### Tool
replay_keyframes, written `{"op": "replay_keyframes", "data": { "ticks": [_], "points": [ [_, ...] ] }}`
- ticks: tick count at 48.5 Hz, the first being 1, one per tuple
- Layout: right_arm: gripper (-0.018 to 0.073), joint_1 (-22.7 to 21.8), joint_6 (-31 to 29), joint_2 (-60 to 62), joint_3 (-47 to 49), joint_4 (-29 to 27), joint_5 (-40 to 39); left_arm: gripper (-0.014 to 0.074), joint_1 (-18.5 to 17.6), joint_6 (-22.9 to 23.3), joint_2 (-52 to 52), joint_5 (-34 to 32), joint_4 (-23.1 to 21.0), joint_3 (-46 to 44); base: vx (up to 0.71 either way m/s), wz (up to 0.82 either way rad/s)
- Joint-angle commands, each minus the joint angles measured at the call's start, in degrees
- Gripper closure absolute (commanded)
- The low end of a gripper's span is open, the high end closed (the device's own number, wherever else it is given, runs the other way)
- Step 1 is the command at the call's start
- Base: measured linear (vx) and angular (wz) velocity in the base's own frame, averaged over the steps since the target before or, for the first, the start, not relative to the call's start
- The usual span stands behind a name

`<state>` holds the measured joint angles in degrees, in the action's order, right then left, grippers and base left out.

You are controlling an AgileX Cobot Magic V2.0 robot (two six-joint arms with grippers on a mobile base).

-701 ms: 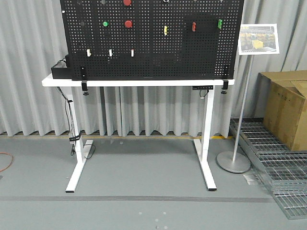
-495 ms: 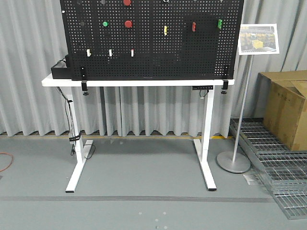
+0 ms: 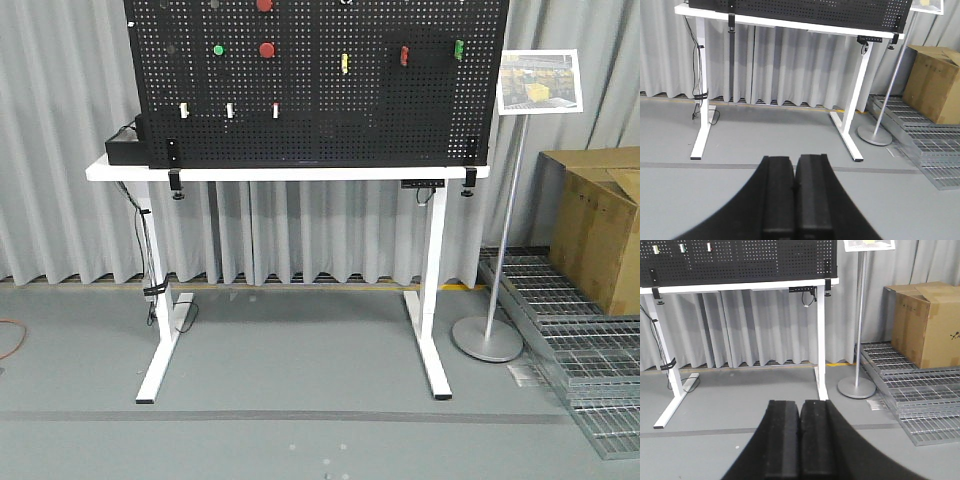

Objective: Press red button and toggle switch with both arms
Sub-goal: 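Drive the base forward toward the black pegboard with both arms lowered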

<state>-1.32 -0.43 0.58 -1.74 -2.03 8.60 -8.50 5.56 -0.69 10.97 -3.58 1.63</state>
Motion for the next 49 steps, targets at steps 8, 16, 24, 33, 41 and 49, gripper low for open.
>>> {"op": "replay_keyframes", "data": {
  "ticks": [8,16,24,33,41,49],
  "points": [
    [0.0562,-0.37,-0.57,0.90,-0.63,0.49,-4.73,0.0594,-0.02,0.48,-0.89,-4.99,-0.59,1.92,0.09,0.01],
    [0.0562,-0.37,-0.57,0.90,-0.63,0.49,-4.73,0.0594,-0.02,0.48,-0.89,-4.99,-0.59,1.92,0.19,-0.01],
    [0.0562,-0.37,-0.52,0.90,-0.63,0.49,-4.73,0.0594,-0.02,0.48,-0.89,-4.99,-0.59,1.92,0.28,-0.09],
    [0.0562,-0.37,-0.47,0.90,-0.63,0.49,-4.73,0.0594,-0.02,0.48,-0.89,-4.99,-0.59,1.92,0.32,-0.09],
    [0.0562,-0.37,-0.47,0.90,-0.63,0.49,-4.73,0.0594,-0.02,0.48,-0.89,-4.99,-0.59,1.92,0.37,0.03],
    [0.0562,-0.37,-0.47,0.90,-0.63,0.49,-4.73,0.0594,-0.02,0.48,-0.89,-4.99,-0.59,1.92,0.41,0.11]
  ]
}}
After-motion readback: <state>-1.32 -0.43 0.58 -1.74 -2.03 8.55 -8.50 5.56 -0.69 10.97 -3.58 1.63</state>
